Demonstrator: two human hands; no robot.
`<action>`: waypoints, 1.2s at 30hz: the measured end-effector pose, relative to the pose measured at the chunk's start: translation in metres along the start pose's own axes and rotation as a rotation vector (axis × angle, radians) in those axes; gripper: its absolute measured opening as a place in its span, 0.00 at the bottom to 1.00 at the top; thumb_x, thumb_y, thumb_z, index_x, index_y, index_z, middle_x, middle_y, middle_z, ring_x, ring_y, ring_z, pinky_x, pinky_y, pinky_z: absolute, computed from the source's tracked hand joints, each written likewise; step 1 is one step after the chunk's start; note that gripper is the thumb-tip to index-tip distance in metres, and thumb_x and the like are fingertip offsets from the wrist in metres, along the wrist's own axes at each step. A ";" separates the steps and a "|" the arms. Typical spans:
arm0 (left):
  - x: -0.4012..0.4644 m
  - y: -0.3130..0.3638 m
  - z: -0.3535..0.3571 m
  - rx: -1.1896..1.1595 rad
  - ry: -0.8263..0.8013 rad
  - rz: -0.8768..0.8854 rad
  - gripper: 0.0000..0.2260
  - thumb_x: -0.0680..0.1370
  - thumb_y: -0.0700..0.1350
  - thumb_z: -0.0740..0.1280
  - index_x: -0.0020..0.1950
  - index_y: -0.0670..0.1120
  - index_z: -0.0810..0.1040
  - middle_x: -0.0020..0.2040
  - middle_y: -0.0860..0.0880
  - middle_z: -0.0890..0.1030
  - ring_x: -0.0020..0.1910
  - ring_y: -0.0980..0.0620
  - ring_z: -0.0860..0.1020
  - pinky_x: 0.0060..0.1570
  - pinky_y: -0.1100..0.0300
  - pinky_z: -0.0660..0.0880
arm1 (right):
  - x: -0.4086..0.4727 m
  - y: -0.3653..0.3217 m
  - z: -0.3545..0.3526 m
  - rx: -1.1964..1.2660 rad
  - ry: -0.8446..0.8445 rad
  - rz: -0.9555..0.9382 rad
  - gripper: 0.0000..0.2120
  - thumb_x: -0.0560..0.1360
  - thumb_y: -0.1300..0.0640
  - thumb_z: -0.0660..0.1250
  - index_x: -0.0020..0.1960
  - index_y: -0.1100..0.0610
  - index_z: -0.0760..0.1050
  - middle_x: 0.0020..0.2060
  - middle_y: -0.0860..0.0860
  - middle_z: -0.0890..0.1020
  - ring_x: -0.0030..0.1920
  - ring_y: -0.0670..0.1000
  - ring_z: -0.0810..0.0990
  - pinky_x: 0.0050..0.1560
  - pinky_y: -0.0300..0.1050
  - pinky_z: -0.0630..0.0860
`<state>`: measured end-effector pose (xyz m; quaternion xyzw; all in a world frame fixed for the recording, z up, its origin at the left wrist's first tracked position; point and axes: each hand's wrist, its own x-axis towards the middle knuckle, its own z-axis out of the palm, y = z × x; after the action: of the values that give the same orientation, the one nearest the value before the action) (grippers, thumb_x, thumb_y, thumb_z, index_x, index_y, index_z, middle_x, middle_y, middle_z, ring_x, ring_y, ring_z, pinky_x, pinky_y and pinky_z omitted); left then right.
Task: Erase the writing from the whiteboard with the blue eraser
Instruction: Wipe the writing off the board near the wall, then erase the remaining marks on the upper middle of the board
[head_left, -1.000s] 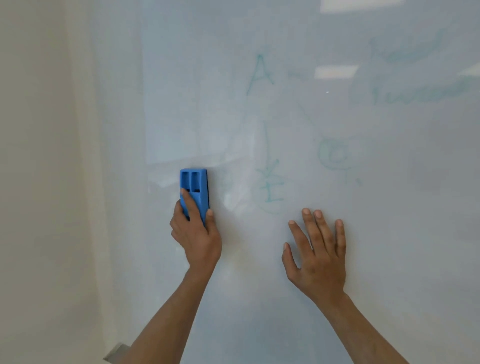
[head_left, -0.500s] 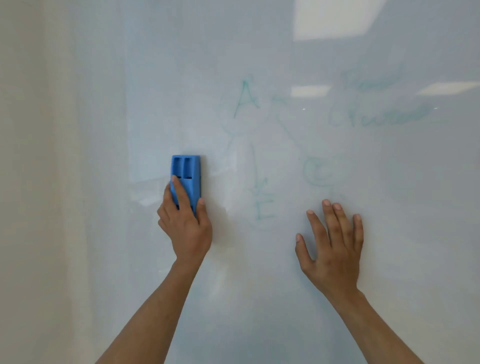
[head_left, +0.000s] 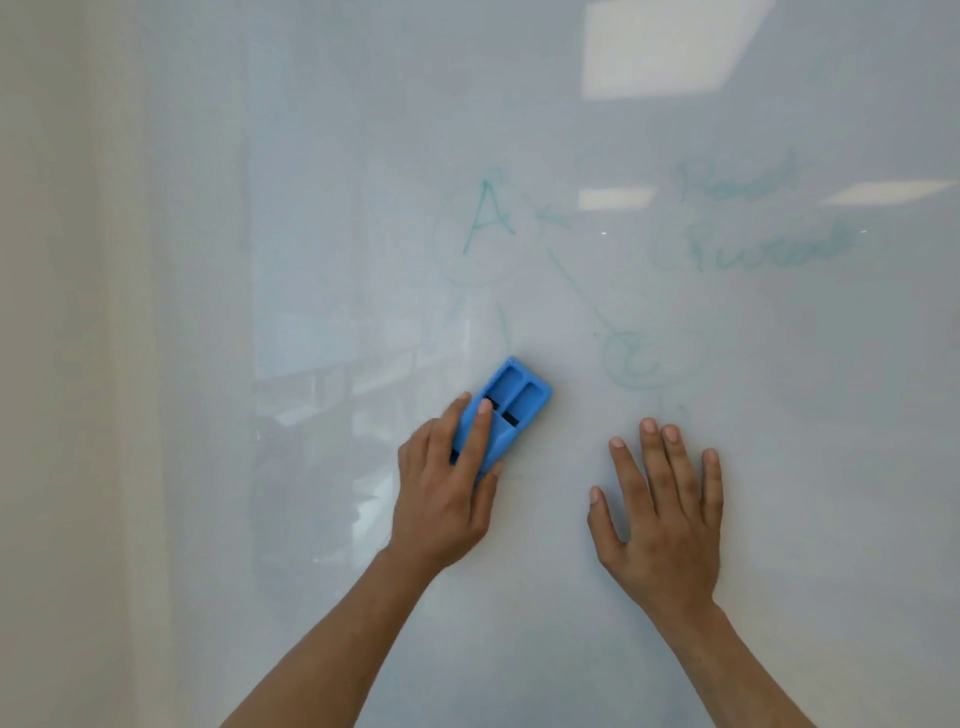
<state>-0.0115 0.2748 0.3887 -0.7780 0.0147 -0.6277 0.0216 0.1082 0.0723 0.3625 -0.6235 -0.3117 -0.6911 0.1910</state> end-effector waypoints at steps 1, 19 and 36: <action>0.006 -0.006 -0.003 0.006 0.043 -0.065 0.29 0.78 0.48 0.61 0.77 0.44 0.59 0.73 0.38 0.66 0.62 0.40 0.69 0.62 0.50 0.62 | 0.000 0.000 0.000 0.000 -0.002 0.000 0.25 0.79 0.50 0.64 0.73 0.58 0.69 0.73 0.60 0.69 0.75 0.60 0.65 0.74 0.67 0.60; 0.006 -0.017 -0.012 0.019 -0.153 0.353 0.27 0.79 0.46 0.61 0.78 0.53 0.59 0.79 0.46 0.58 0.63 0.43 0.70 0.59 0.51 0.62 | 0.017 -0.016 -0.007 0.117 -0.014 -0.201 0.32 0.79 0.44 0.66 0.78 0.54 0.60 0.77 0.55 0.63 0.78 0.58 0.60 0.74 0.68 0.57; 0.020 -0.052 -0.018 0.000 0.090 0.200 0.30 0.77 0.64 0.61 0.72 0.46 0.65 0.78 0.43 0.61 0.77 0.41 0.59 0.75 0.40 0.53 | 0.073 -0.023 -0.022 0.149 -0.012 -0.241 0.19 0.74 0.54 0.73 0.62 0.62 0.80 0.52 0.60 0.83 0.48 0.62 0.81 0.52 0.54 0.74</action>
<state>-0.0252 0.3255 0.4148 -0.7438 0.0932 -0.6566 0.0832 0.0662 0.0837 0.4294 -0.5698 -0.4361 -0.6800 0.1504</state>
